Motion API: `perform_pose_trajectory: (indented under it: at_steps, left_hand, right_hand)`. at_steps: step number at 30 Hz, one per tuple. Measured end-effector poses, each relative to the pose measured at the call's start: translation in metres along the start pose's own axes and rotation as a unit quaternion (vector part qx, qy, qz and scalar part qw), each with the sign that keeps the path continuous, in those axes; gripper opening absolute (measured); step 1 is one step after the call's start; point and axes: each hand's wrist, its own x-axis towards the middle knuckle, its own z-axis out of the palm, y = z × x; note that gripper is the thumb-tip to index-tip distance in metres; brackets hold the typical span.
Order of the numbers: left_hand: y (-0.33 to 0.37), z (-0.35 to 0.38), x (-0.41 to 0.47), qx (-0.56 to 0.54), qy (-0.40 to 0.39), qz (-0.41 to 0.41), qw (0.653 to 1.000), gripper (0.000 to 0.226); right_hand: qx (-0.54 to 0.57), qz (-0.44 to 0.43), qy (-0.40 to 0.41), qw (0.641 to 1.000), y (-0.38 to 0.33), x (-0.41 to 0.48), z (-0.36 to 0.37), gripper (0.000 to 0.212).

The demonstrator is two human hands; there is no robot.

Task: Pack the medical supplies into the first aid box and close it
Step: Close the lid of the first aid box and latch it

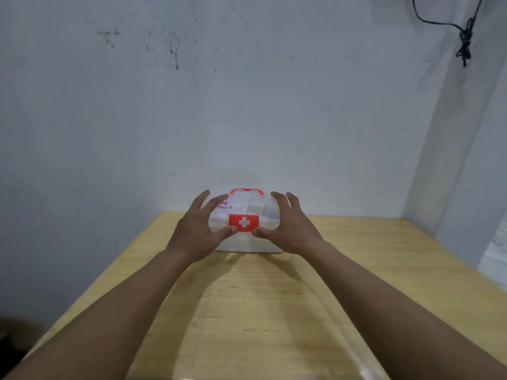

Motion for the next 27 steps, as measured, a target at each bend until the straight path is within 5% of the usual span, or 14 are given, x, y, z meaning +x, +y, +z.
perform_pose_trajectory:
  at_steps: [7, 14, 27]
  left_hand:
    - [-0.003, 0.004, 0.002, 0.030, 0.018, 0.011, 0.999, 0.078]
    - [-0.019, 0.009, -0.002, -0.107, 0.018, -0.029, 0.994, 0.086]
    - [0.016, 0.045, 0.021, -0.133, 0.015, -0.007, 0.991, 0.084]
  right_hand:
    - [0.019, -0.011, 0.027, 0.999, 0.007, 0.000, 0.005, 0.102]
    - [0.109, -0.011, 0.018, 0.994, 0.021, -0.008, 0.006, 0.101]
    - [0.135, 0.013, 0.026, 0.990, 0.062, 0.003, -0.016, 0.096]
